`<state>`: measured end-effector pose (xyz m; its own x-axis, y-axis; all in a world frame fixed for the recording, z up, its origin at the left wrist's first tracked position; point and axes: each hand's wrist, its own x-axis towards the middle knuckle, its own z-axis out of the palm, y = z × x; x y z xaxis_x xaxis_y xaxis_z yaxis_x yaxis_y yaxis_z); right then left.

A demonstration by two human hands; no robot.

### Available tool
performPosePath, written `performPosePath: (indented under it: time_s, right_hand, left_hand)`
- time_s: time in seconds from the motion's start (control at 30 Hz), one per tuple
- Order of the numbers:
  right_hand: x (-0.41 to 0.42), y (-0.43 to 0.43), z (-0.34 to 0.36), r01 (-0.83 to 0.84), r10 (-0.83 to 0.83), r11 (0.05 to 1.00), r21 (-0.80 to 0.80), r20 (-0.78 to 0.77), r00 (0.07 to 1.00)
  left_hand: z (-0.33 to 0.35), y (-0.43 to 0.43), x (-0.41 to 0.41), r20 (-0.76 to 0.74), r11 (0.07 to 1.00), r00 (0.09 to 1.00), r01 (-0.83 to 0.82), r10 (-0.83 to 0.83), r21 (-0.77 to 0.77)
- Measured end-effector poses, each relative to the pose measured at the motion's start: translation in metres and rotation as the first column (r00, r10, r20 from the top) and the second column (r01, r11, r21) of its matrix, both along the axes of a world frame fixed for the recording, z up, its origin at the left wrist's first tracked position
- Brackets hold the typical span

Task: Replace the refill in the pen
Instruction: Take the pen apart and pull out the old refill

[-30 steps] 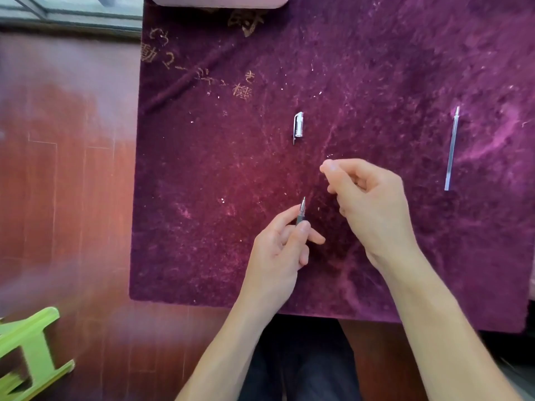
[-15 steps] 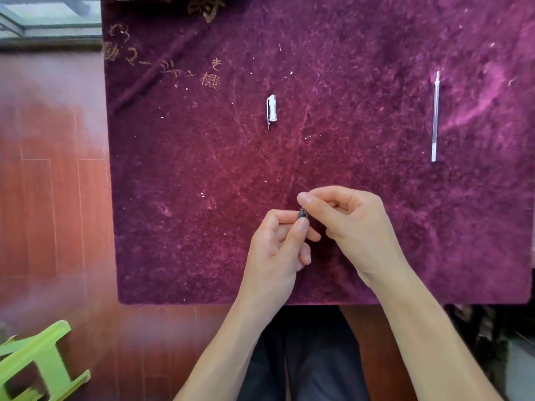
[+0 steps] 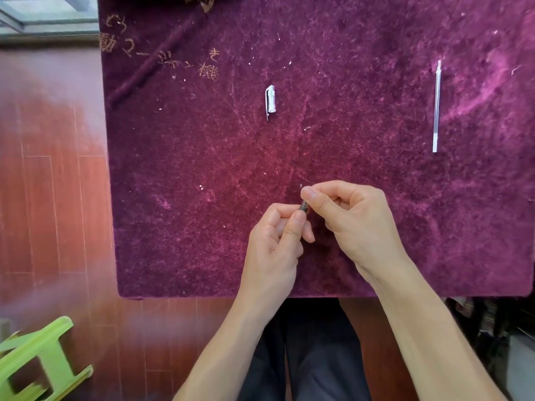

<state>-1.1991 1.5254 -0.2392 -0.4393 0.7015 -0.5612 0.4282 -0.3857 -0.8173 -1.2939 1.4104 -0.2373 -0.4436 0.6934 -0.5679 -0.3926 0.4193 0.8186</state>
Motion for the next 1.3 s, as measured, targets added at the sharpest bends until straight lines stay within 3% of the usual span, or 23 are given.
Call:
performPosePath:
  time_s: [0.27, 1.3]
  right_hand:
    - [-0.001, 0.001, 0.002, -0.064, 0.061, 0.997, -0.043, -0.054, 0.997]
    - [-0.001, 0.020, 0.001, -0.156, 0.143, 0.969, -0.191, -0.079, 0.987]
  left_hand:
    - [0.001, 0.001, -0.003, 0.078, 0.999, 0.996, -0.046, 0.044, 0.019]
    - [0.001, 0.000, -0.010, 0.046, 1.000, 0.999, -0.013, 0.013, -0.010]
